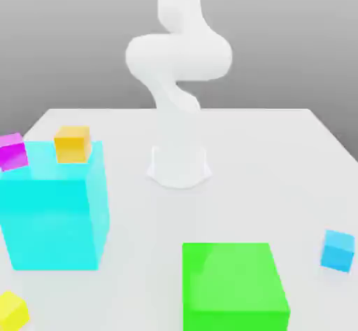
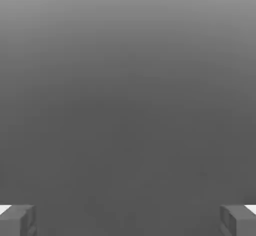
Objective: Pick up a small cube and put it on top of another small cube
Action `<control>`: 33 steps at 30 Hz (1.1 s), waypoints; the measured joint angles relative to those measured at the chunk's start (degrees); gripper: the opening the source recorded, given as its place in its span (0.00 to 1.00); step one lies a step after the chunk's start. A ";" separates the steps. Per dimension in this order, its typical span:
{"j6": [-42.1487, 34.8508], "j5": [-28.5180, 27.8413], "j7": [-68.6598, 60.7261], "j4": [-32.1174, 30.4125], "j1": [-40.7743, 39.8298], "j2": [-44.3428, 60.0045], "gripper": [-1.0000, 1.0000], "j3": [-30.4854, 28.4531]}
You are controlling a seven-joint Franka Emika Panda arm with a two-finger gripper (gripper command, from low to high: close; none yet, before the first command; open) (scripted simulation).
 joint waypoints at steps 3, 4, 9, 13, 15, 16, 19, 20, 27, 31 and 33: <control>2.77 1.88 -4.11 -1.47 4.28 6.56 0.50 0.56; 3.66 2.43 -5.39 -1.94 5.61 8.67 0.50 0.83; 8.01 4.70 -11.37 -4.27 11.55 19.07 0.50 3.10; 11.59 5.39 -15.38 -6.15 15.54 27.35 0.50 5.86; 13.42 5.06 -16.89 -7.11 17.24 31.49 0.50 7.49; 14.33 4.64 -17.44 -7.58 18.08 33.56 0.50 8.28; 17.13 2.39 -18.49 -9.04 21.97 39.82 0.50 10.53; 18.07 1.22 -18.52 -9.53 23.48 41.91 0.50 10.83; 25.80 -9.09 -15.45 -11.03 29.53 56.53 0.50 9.29; 30.56 -11.42 -13.77 -9.95 31.63 62.59 0.00 6.84; 30.54 -11.45 -13.74 -9.95 31.62 62.59 0.00 6.84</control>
